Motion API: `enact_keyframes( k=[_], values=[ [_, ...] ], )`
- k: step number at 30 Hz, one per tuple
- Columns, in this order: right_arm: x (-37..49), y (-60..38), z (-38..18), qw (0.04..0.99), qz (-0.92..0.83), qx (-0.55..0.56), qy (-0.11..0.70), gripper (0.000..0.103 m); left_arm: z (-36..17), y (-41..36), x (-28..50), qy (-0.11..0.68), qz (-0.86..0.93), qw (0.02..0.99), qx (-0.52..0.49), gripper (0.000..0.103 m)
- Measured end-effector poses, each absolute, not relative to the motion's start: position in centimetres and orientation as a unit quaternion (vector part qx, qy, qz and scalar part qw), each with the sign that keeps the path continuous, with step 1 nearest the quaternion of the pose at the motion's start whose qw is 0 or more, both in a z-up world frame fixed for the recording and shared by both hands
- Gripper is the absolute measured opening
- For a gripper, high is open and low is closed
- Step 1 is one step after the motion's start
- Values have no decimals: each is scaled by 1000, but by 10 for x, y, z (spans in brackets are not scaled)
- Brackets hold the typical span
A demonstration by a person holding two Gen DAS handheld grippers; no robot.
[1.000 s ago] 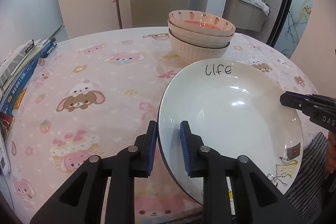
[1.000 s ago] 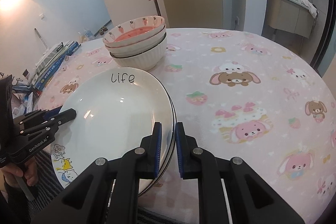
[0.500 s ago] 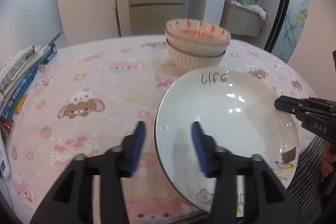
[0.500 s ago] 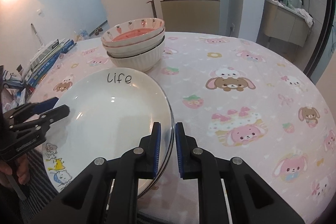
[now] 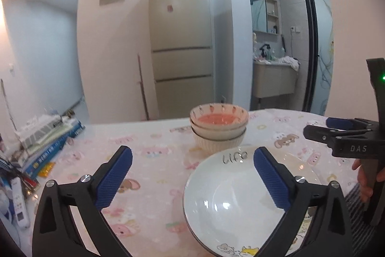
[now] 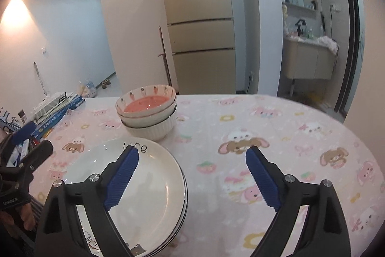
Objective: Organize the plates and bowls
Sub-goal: 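Raise both grippers away from the plate stack toward the bowl stack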
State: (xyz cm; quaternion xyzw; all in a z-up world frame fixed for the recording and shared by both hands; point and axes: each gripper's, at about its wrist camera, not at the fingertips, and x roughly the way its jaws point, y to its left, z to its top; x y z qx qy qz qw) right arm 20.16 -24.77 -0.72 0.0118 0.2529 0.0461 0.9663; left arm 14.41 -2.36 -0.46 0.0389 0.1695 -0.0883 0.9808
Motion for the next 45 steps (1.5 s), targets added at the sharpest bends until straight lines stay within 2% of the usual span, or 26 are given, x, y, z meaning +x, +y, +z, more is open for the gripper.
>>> enact_keyframes(
  k=[1,3,10,21,27,38,45],
  values=[
    [200,-247,-5,968,45,10,246,94,-3,-23,142,156,-75,984,41,102],
    [196,-246,-1,973,44,8,227,103,0,-20,138,134,-67,988,36,102],
    [172,-239,12,991,21,-20,128,103,7,-9,124,66,-62,996,12,102],
    [161,-229,3,994,-11,-48,97,103,-2,-23,115,37,-45,998,39,102],
    [135,-202,0,992,-44,-114,40,103,-2,-12,109,26,-18,999,13,102],
    [140,-203,1,993,-21,-103,60,103,-2,-28,96,-12,-26,998,53,103],
    [143,-213,2,994,3,-76,76,103,-2,-12,104,8,-34,999,14,103]
  ],
)
